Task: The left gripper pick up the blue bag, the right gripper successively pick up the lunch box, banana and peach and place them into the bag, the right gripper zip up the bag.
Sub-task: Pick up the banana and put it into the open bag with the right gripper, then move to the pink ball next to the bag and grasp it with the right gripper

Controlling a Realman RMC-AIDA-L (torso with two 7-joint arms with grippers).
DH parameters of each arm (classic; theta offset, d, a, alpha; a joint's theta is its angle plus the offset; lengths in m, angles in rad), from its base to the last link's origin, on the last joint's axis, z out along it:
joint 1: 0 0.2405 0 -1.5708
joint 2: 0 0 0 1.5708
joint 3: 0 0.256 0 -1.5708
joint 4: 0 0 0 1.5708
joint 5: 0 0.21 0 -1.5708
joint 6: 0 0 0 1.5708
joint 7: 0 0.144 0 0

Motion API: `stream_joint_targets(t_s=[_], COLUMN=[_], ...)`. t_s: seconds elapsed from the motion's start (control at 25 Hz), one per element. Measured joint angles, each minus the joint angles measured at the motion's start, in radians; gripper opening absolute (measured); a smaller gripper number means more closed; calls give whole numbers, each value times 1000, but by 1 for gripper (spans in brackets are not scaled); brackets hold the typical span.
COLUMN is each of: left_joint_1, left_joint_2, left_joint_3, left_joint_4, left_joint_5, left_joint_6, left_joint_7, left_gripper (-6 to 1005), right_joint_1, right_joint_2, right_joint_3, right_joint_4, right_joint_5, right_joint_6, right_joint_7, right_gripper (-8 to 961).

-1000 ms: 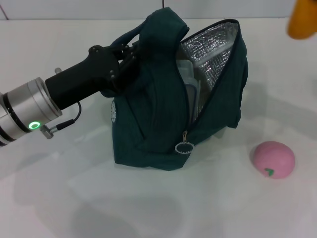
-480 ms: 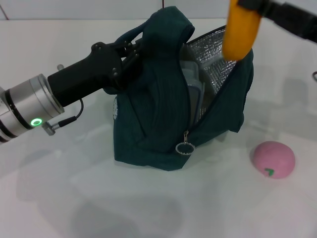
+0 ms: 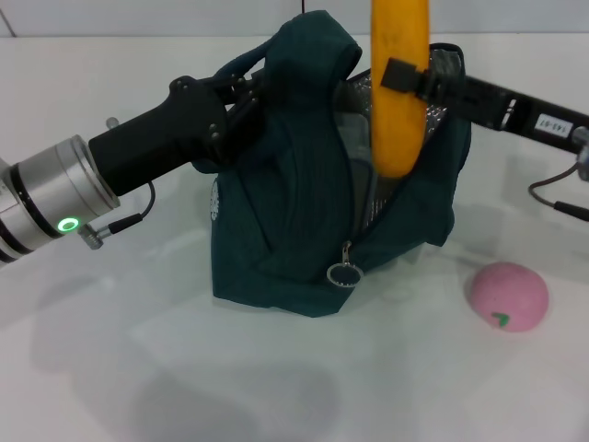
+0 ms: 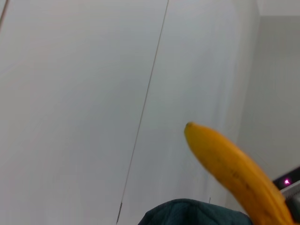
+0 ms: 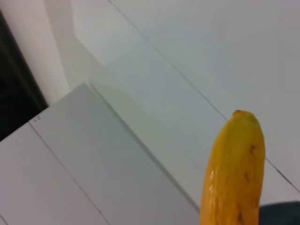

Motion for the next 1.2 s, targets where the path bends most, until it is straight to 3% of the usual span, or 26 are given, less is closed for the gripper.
stream_joint_targets(t_s=[0.4, 0.92, 1.2], left_joint_1=[0, 1, 1], left_joint_2=[-1, -1, 0], left_joint_3=[0, -1, -3], left_joint_4=[0, 0, 0], left_joint_5=[0, -1, -3], left_joint_6=[-3, -4, -4], left_joint_7=[2, -2, -3], left_gripper=[76, 76, 76], right_joint_1=[5, -6, -59], right_joint_2=[13, 15, 12], right_joint_3=[-70, -116, -99], right_joint_4=[44, 29, -33], right_joint_5=[5, 13, 39], right_joint_6=[135, 104, 97], right_joint_7=[-45, -117, -169], right_gripper=[475, 490, 721])
